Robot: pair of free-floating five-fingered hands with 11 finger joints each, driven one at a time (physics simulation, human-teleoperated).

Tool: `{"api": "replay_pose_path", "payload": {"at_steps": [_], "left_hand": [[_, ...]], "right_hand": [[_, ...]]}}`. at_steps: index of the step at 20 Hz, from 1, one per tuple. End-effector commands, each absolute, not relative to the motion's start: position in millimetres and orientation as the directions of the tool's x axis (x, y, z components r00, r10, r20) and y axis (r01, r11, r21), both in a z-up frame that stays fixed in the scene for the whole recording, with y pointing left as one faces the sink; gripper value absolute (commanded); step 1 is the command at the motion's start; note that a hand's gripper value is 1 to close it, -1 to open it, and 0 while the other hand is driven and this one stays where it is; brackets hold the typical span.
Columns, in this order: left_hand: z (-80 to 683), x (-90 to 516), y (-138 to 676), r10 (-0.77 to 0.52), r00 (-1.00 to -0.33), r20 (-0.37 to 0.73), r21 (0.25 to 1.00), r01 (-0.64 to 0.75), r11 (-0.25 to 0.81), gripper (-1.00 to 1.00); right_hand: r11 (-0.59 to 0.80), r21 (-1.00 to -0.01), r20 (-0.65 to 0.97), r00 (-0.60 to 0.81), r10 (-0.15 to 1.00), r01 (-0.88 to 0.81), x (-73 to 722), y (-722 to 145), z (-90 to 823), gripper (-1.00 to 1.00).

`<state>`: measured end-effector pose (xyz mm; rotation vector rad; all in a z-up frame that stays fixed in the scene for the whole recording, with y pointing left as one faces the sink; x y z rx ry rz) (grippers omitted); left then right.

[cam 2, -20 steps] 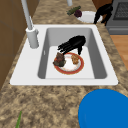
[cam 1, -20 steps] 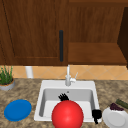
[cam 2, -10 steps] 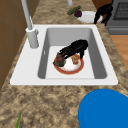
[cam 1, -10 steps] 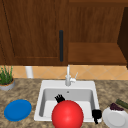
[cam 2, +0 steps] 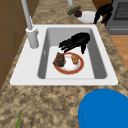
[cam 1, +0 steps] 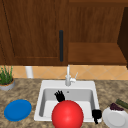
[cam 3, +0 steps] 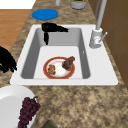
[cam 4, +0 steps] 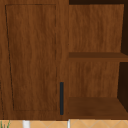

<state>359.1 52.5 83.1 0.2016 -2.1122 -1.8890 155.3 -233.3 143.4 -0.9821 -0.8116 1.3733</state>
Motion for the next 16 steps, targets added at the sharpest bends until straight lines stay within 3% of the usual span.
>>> {"api": "replay_pose_path", "payload": {"at_steps": [1, 10, 16], "left_hand": [[109, 359, 53, -0.184, -0.978, 0.098, 0.990, 0.078, 0.115, -1.00], [119, 353, 71, -0.123, -0.992, -0.019, 0.990, -0.036, 0.139, -1.00], [117, 354, 73, -0.170, -0.984, 0.044, 0.991, 0.022, 0.128, -1.00]], "right_hand": [[-0.054, -0.913, -0.085, 0.059, 0.995, -0.405, 155, -233, 143, 0.00], [-0.054, -0.913, -0.085, 0.059, 0.995, -0.405, 155, -233, 143, 0.00], [-0.054, -0.913, -0.085, 0.059, 0.995, -0.405, 155, -233, 143, 0.00]]}}
